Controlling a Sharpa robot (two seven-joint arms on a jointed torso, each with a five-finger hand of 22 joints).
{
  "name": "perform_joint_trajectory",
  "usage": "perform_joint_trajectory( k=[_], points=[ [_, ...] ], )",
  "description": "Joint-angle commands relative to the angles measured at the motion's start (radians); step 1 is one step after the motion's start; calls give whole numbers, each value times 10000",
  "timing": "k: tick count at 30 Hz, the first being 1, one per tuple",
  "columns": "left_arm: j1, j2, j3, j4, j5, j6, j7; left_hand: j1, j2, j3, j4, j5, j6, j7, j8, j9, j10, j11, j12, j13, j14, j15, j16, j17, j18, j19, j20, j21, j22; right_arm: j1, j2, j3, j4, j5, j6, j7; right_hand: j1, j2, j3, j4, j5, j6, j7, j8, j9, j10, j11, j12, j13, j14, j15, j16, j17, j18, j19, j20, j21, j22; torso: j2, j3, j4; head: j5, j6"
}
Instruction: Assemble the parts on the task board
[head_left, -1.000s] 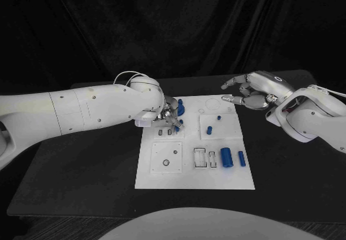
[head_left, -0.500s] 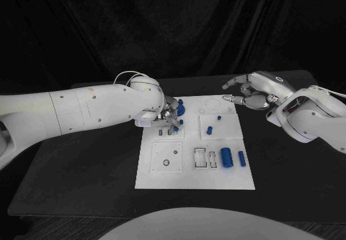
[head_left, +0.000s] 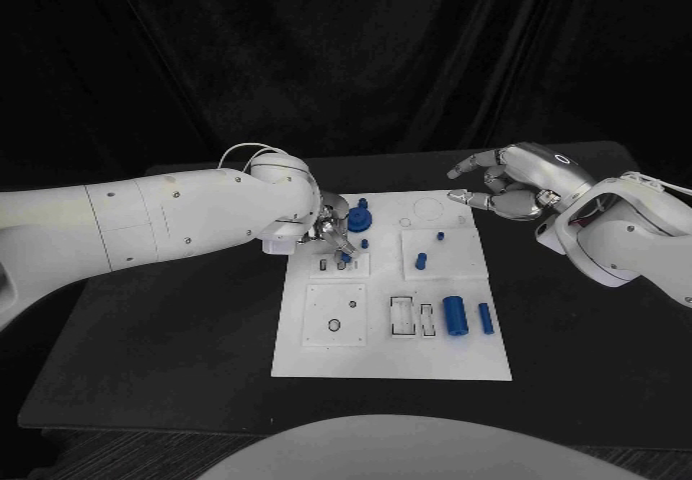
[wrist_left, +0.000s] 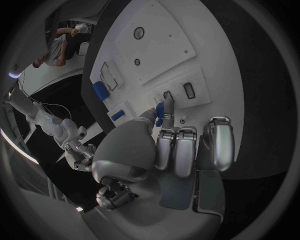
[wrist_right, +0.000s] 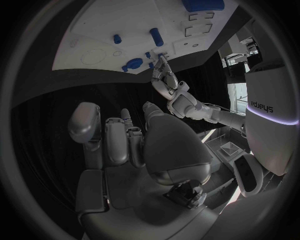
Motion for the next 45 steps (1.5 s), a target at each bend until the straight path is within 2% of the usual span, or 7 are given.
perform_joint_trajectory(
  k=[1,9,16,31,39,45],
  points=[
    [-23,-32,4,62,747,-56,-46,-63,-72,160,-9,106,28,11,-74,43,1047,-92,26,2623,1056,-85,26,2633,151,-36,-3,-22,554,-26,-10,8,5,-57,-35,-201,129,4,18,-45,65,54,-11,63,-9,400,78,-46,1599,504,69,-69,-7,28,-38,42,-31,1073,7,-4,14,16,-2],
    [-22,-205,4,295,1182,-81,-255,-215,-192,463,-24,224,51,27,-158,154,1047,-77,26,2623,1056,-73,26,2633,164,-81,7,-71,526,-32,-38,8,19,-57,88,-246,137,15,27,-42,87,53,-8,62,-16,371,81,-68,1556,486,71,-125,-70,42,-63,45,-117,1052,2,0,40,33,-2],
    [-23,-367,3,426,1247,-156,-411,-267,-211,525,-9,233,57,30,-177,179,1047,-75,26,2623,1056,-71,26,2633,167,-91,9,-82,519,-36,-44,8,31,-57,161,-280,142,26,34,-38,101,53,-6,61,-22,357,82,-77,1538,478,73,-141,-87,47,-75,47,-154,1044,7,-8,7,79,-2],
    [-33,-606,-1,578,1263,-319,-591,-468,-318,916,6,214,5,70,-343,294,1047,-43,26,2623,1056,-45,26,2633,198,-202,30,-183,434,-81,-48,8,24,-57,262,-324,198,54,75,-42,225,52,0,55,-55,288,87,-128,1443,438,80,-231,-186,71,-128,56,-315,1010,-12,2,9,199,-2],
    [-64,-679,-2,560,1264,-469,-644,-533,-316,1010,34,164,4,81,-381,325,1047,-32,26,2623,1056,-35,26,2633,201,-215,39,-199,429,-102,-52,8,22,-57,308,-350,220,56,88,-48,273,52,0,53,-67,271,84,-141,1420,426,80,-260,-219,78,-142,58,-360,1001,-21,-10,20,220,-2],
    [-131,-705,-3,553,1263,-610,-642,-590,-327,1131,49,161,-51,103,-454,354,1047,-15,26,2623,1056,-21,26,2633,210,-244,50,-227,408,-114,-55,8,22,-57,343,-361,256,52,109,-60,356,41,0,44,-88,241,79,-163,1379,409,78,-302,-267,87,-161,59,-423,989,-16,-17,4,238,-2]
  ],
)
